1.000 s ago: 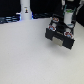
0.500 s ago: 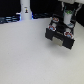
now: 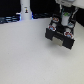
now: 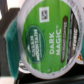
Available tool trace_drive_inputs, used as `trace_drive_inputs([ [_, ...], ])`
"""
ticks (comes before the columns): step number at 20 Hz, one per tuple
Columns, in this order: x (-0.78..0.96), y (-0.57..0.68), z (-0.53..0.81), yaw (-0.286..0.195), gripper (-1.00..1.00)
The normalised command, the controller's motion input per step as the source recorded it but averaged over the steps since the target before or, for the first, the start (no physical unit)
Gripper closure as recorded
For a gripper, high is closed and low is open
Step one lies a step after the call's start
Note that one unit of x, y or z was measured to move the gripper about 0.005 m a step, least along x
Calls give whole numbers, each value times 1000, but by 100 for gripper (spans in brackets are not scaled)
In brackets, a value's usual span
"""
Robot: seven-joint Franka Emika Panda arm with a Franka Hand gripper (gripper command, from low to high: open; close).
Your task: Open the kcup holder, insert the kcup into the holder, and close the kcup holder
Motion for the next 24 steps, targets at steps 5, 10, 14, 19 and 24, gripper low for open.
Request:
trace_drive_inputs([
  [5, -87, -27, -241, 7, 100],
  [10, 41, -35, -132, -11, 100],
  [14, 38, -45, -167, -14, 100],
  [19, 26, -38, -209, -13, 100],
  [24, -57, -6, -119, -5, 100],
])
